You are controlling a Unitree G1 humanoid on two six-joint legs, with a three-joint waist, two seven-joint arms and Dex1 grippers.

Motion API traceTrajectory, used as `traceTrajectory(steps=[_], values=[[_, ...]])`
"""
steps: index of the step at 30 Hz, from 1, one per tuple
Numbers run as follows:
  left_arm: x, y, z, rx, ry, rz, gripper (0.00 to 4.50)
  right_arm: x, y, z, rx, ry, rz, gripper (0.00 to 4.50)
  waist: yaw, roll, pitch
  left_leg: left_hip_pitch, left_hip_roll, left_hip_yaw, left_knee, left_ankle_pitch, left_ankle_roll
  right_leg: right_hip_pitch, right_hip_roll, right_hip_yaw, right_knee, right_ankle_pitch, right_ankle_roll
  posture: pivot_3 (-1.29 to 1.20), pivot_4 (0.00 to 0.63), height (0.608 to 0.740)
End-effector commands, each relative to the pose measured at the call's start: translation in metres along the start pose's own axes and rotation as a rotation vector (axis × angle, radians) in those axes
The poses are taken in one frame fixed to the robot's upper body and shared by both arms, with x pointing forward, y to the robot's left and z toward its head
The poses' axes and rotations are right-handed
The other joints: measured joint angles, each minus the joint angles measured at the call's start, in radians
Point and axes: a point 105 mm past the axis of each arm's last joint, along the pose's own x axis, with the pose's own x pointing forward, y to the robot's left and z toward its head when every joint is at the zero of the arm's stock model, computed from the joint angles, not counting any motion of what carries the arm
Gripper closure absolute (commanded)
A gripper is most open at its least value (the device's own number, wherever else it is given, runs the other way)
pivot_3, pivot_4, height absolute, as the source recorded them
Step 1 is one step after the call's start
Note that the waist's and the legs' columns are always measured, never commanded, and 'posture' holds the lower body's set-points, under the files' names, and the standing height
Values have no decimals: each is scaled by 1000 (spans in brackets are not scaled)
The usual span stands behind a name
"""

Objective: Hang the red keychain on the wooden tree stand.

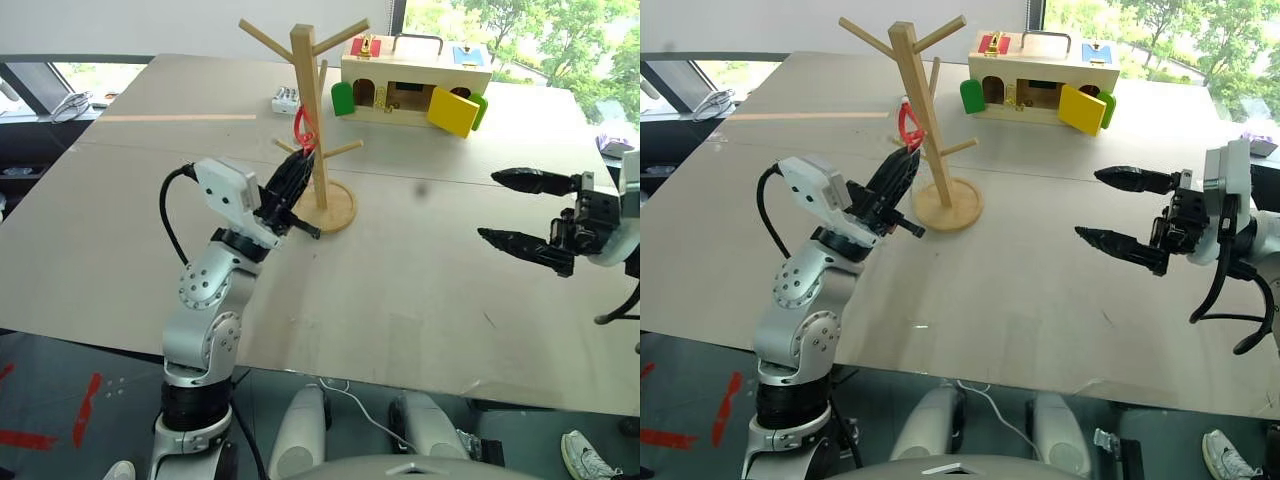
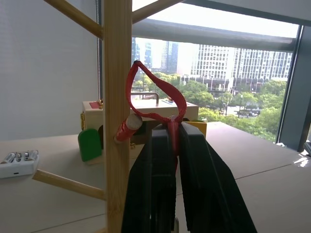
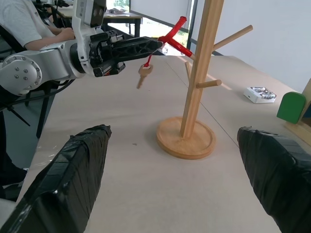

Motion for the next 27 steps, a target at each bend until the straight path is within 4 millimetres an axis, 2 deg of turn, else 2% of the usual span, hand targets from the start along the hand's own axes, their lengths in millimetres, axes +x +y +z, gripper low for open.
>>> traceTrajectory(steps=[1,9,11,17,27], values=[[-1,2,8,19,-31,14,4383,-3,0,12,-57,-24,-15,0,0,0,0,0,0,0,0,0,0,0,0,0,0,0,0,0,150,740],[-9,-2,10,9,-43,44,4383,-4,-1,9,-53,-30,-23,0,0,0,0,0,0,0,0,0,0,0,0,0,0,0,0,0,150,740],[-11,-1,16,13,-80,76,4383,-4,-1,9,-51,-29,-23,0,1,0,0,0,0,0,0,0,0,0,0,0,0,0,0,0,150,740],[-12,-11,19,-22,-88,58,4383,-3,-1,5,-43,-27,-23,0,0,0,0,0,0,0,0,0,0,0,0,0,0,0,0,0,150,740],[-15,-1,11,-24,-52,111,4383,-3,-1,4,-42,-27,-27,0,1,0,0,0,0,0,0,0,0,0,0,0,0,0,0,0,150,740]])
